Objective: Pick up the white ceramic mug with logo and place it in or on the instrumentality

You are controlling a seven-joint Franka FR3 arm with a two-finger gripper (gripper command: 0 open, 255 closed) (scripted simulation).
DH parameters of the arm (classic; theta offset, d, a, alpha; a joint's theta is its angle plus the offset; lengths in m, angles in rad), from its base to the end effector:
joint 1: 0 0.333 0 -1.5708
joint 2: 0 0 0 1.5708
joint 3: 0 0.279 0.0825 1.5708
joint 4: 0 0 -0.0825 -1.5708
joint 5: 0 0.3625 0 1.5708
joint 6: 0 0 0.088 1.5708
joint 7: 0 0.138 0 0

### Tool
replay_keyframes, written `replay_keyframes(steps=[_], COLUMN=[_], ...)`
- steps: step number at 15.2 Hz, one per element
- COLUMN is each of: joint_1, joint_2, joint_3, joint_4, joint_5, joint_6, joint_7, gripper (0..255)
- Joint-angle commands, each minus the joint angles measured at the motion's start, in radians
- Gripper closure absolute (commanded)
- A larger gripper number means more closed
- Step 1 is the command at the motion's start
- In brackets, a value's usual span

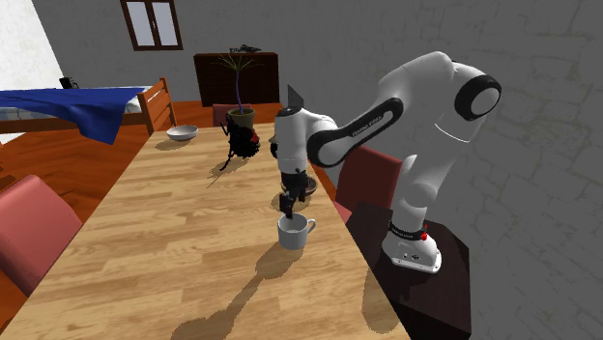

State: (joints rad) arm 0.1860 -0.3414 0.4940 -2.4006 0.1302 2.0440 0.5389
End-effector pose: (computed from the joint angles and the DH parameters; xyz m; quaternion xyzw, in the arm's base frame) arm 0.3316 0.2760 0.3689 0.9991 0.0251 -0.0072 0.0322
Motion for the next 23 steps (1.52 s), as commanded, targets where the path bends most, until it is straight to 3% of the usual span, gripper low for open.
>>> replay_keyframes(steps=[1,5,13,20,21,23], joint_1=[0.002,0.007,0.003,0.003,0.003,0.003], joint_2=[0.067,0.199,0.261,0.261,0.261,0.261], joint_3=[0.04,0.106,0.116,0.116,0.116,0.116], joint_4=[0.026,0.088,0.033,0.033,0.033,0.033], joint_5=[-0.012,-0.062,-0.1,-0.1,-0.1,-0.1], joint_6=[0.039,0.097,0.205,0.205,0.205,0.205], joint_7=[0.052,0.156,0.185,0.185,0.185,0.185], gripper=[0,0,0,0,255,255])
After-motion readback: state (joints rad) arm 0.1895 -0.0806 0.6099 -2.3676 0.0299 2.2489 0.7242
